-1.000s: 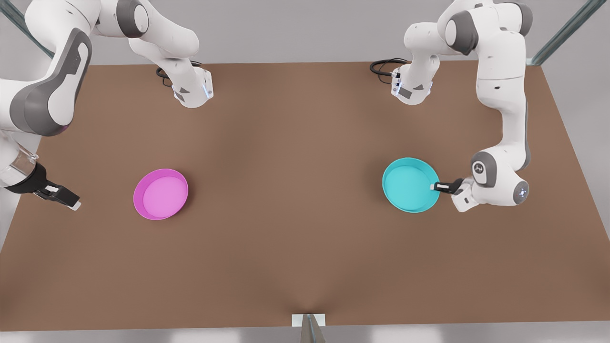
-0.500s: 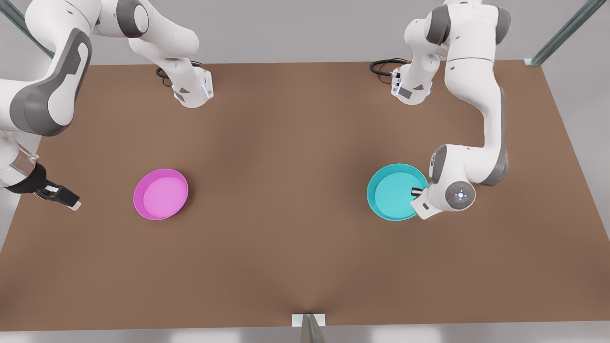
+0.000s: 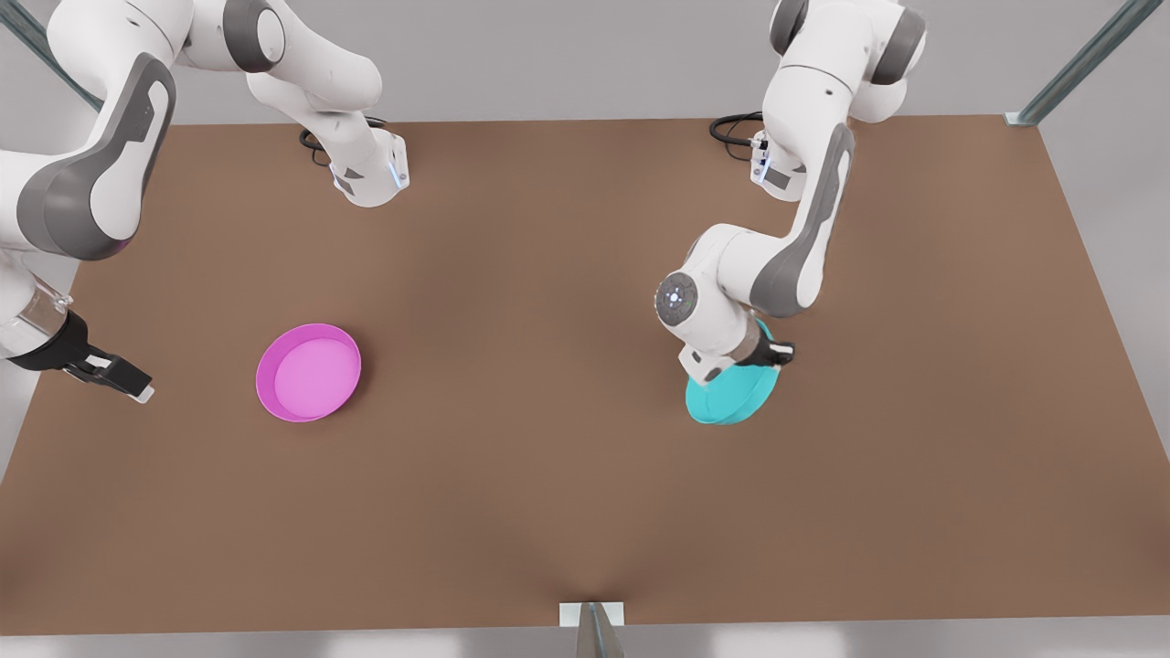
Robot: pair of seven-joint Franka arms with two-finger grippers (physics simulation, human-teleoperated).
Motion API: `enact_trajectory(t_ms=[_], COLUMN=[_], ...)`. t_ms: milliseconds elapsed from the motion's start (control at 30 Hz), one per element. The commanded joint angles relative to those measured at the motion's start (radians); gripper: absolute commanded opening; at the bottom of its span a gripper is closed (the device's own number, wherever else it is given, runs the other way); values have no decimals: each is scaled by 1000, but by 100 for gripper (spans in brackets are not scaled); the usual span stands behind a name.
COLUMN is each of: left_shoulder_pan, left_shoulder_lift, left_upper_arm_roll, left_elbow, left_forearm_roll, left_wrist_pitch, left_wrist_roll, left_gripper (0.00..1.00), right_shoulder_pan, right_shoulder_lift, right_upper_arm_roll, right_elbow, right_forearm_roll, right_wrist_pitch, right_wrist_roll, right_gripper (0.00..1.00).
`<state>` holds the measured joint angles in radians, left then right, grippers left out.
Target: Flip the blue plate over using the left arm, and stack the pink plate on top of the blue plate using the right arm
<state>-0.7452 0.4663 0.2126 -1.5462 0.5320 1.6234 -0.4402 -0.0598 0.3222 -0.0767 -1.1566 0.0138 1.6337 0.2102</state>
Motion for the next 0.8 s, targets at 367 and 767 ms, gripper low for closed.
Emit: enact_trajectory(t_ms=[367, 767], left_shoulder_pan=[-212, -418], left_shoulder_lift=[57, 221], left_upper_arm_roll=[-1, -1], left_elbow=[-2, -49], left_forearm_roll=[405, 618], left_wrist_pitch=[-175, -264], left_wrist_roll=[-198, -437], left_gripper=[21, 21], right_shoulder_pan=[0, 0], right_shoulder_lift=[0, 0], right_upper_arm_roll=[0, 0], right_elbow=[0, 0], right_forearm_roll=[-2, 0], right_wrist_pitch=[0, 1], right_wrist_roll=[0, 0], right_gripper=[100, 100])
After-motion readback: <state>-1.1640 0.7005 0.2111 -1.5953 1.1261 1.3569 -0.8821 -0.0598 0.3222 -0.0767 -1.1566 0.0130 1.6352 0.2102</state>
